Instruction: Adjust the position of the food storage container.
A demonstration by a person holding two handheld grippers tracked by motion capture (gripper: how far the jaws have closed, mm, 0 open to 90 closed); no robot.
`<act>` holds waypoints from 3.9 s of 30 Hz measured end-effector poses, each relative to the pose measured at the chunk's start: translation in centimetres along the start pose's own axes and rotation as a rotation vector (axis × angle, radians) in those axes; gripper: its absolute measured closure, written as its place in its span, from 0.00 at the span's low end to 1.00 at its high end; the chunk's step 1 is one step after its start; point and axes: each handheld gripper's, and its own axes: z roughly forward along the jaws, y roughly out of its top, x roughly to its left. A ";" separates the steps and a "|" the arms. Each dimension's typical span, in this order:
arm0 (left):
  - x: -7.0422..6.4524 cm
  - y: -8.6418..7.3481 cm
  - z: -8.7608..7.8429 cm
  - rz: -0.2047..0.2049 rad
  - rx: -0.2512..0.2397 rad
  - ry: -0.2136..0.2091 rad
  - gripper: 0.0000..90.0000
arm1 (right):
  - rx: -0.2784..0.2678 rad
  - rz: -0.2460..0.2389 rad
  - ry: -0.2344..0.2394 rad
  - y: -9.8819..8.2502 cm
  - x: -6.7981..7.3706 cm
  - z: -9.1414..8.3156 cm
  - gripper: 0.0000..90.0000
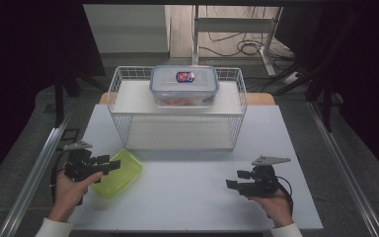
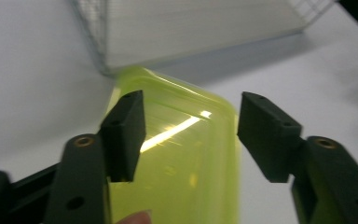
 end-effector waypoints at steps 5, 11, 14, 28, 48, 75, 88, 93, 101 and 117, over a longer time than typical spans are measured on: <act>1.9 1.7 1.0 -0.011 0.041 0.045 0.72 | 0.000 0.006 -0.005 0.0 -0.1 -0.1 0.37; 3.8 2.9 2.7 -0.012 0.125 0.080 1.00 | 0.002 0.005 -0.010 -0.1 -0.3 -0.1 0.37; 4.1 3.3 3.3 -0.010 0.143 0.093 1.00 | 0.008 0.002 -0.013 -0.2 -0.3 0.0 0.36; 3.6 3.3 5.9 0.005 0.202 0.115 1.00 | 0.009 -0.005 -0.005 -0.2 0.0 0.2 0.36; -0.9 2.8 8.1 0.108 0.261 0.001 1.00 | 0.027 -0.005 -0.019 -0.4 -0.3 0.5 0.36; 4.0 -3.8 -2.5 0.005 0.177 0.133 1.00 | 0.028 0.004 -0.027 -0.5 -0.4 0.6 0.36; 3.1 -5.2 -0.2 0.008 0.248 0.073 1.00 | 0.022 0.005 -0.028 -0.5 -0.5 0.4 0.36; 2.1 -4.9 0.8 0.026 0.261 0.049 1.00 | 0.026 0.005 -0.027 -0.5 -0.5 0.5 0.36; -1.1 -3.4 3.4 0.094 0.298 -0.018 1.00 | 0.026 0.005 -0.026 -0.5 -0.5 0.5 0.36; -5.4 -1.7 7.7 0.154 0.327 -0.079 1.00 | 0.029 0.005 -0.026 -0.6 -0.5 0.6 0.35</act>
